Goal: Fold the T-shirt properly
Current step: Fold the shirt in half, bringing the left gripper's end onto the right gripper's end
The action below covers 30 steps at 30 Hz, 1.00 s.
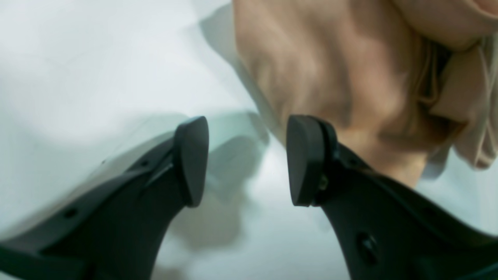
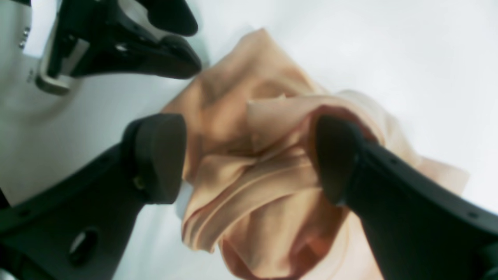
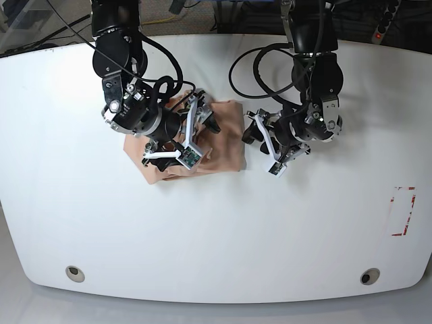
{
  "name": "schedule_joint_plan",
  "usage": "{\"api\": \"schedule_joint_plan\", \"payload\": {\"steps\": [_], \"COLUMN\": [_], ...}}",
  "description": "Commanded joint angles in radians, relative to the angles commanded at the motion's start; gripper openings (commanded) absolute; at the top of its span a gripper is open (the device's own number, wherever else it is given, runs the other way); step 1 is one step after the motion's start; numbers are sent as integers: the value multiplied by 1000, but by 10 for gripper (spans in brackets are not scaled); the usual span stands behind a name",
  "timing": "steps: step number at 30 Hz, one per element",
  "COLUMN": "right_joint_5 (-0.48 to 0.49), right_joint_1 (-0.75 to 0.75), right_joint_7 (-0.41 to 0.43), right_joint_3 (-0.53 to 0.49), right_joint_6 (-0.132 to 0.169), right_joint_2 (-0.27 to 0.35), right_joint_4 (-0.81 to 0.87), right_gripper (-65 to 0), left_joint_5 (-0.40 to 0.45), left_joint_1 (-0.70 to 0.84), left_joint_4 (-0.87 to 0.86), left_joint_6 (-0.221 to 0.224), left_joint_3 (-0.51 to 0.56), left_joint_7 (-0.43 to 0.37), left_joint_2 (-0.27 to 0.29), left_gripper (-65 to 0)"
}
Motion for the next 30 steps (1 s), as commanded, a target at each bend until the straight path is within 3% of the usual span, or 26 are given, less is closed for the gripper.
{"api": "schedule_joint_plan", "payload": {"steps": [5,8,12,20,25,28,30], "right_joint_5": [-8,-2,0,-8,-3,-2,-2], "right_joint_1": [-15,-18,0,69,123,124,123], "right_joint_7": [2,2,2,2,9,77,112], "right_joint_3": [9,75,157,207,207,206,204], "right_joint_6": [0,2,85,85,85,85,85], "right_joint_2": [-2,-2,-2,-3,-2,-2,-3], "right_joint_4": [21,40,43,-6,-141,-199,-230], "right_gripper": [-193,-230,-224,-174,-184,-189,-250], "left_joint_5": [0,0,0,0,0,0,0], "left_joint_1": [0,2,5,11,17,17,17], "left_joint_4": [0,0,-3,-6,-6,-8,-9], "left_joint_6": [0,0,0,0,0,0,0], "left_joint_3": [-2,0,2,83,130,138,138], "left_joint_7": [0,0,0,0,0,0,0], "left_joint_2": [-3,-23,-26,-25,-23,-21,-20], "left_gripper": [-357,-357,-357,-357,-357,-357,-357]}}
